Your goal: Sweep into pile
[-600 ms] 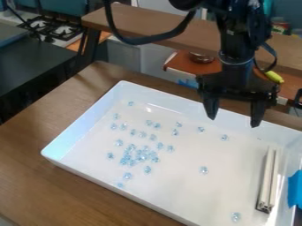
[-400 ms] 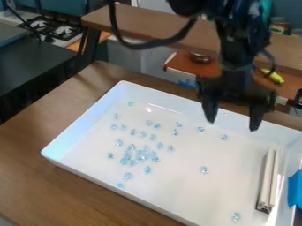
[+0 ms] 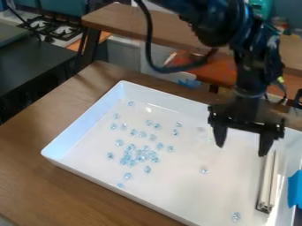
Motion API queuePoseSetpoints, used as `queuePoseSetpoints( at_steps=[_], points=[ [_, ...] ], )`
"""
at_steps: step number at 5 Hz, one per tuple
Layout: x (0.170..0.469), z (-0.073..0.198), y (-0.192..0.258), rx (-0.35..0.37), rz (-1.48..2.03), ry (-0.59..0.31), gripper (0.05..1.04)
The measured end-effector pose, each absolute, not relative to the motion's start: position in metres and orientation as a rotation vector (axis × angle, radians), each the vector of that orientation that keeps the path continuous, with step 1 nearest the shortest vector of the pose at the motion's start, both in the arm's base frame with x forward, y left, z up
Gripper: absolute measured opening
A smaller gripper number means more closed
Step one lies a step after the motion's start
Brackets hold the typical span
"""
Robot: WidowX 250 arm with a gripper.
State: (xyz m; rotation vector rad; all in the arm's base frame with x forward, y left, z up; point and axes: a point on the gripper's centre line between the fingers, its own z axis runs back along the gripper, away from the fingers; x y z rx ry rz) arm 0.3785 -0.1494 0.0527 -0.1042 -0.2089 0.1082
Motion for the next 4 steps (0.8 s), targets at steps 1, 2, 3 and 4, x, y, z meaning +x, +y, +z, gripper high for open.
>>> queuePoseSetpoints(
  at_steps=[1,2,3,4],
  points=[
    [0.383,0.045,-0.153,-0.111,0.130,-0.195,1.001],
    [0.389,0.037,-0.155,-0.107,0.152,-0.184,1.001],
    [0.393,0.027,-0.162,-0.085,0.156,-0.167,1.001],
    [0.397,0.024,-0.173,-0.084,0.160,-0.155,1.001]
  ],
)
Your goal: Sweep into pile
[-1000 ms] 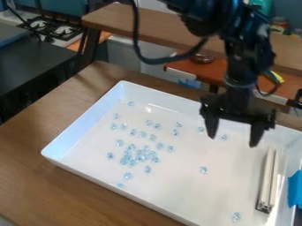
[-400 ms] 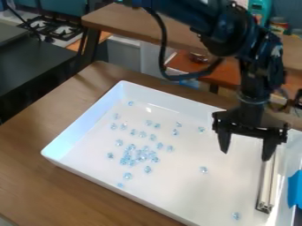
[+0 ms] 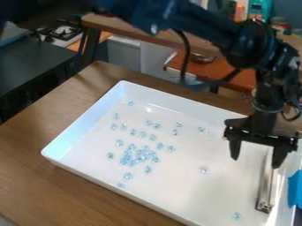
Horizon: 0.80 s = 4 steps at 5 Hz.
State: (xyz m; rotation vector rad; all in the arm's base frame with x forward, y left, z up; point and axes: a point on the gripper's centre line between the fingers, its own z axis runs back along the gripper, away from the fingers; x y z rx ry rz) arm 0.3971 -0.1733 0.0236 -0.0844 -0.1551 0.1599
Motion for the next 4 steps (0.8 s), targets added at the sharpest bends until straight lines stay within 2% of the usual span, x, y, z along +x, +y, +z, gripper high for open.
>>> queuePoseSetpoints(
  at_steps=[3,4],
  points=[
    [0.403,0.007,-0.192,-0.071,0.181,-0.119,1.001],
    [0.403,0.003,-0.197,-0.067,0.178,-0.112,0.949]
  ],
)
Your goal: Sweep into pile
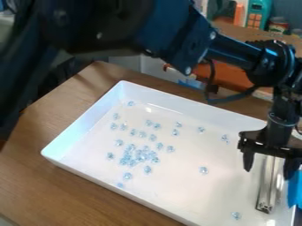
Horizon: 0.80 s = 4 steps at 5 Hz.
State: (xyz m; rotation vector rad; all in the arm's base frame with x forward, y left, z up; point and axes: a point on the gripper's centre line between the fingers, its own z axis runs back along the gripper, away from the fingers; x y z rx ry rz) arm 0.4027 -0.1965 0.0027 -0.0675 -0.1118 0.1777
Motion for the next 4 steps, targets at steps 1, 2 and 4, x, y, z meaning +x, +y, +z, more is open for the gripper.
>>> queuePoseSetpoints(
  at_steps=[1,2,4],
  points=[
    [0.402,0.001,-0.198,-0.057,0.176,-0.116,0.661],
    [0.402,-0.001,-0.198,-0.063,0.168,-0.123,0.364],
    [0.394,-0.002,-0.183,-0.055,0.149,-0.096,0.327]
  ],
)
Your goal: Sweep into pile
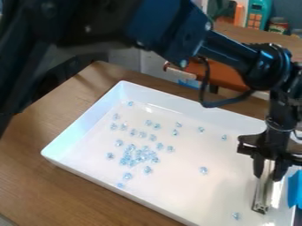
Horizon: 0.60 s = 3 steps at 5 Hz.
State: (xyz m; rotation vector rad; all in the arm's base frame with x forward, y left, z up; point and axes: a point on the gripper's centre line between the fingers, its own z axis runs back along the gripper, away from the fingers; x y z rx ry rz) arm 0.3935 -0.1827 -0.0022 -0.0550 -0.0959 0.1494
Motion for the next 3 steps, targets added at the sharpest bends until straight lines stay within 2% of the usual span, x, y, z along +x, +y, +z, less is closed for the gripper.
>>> queuePoseSetpoints(
  at_steps=[1,3],
  points=[
    [0.390,-0.002,-0.165,-0.039,0.152,-0.089,0.327],
    [0.402,-0.001,-0.099,-0.008,0.217,-0.114,0.327]
  ],
)
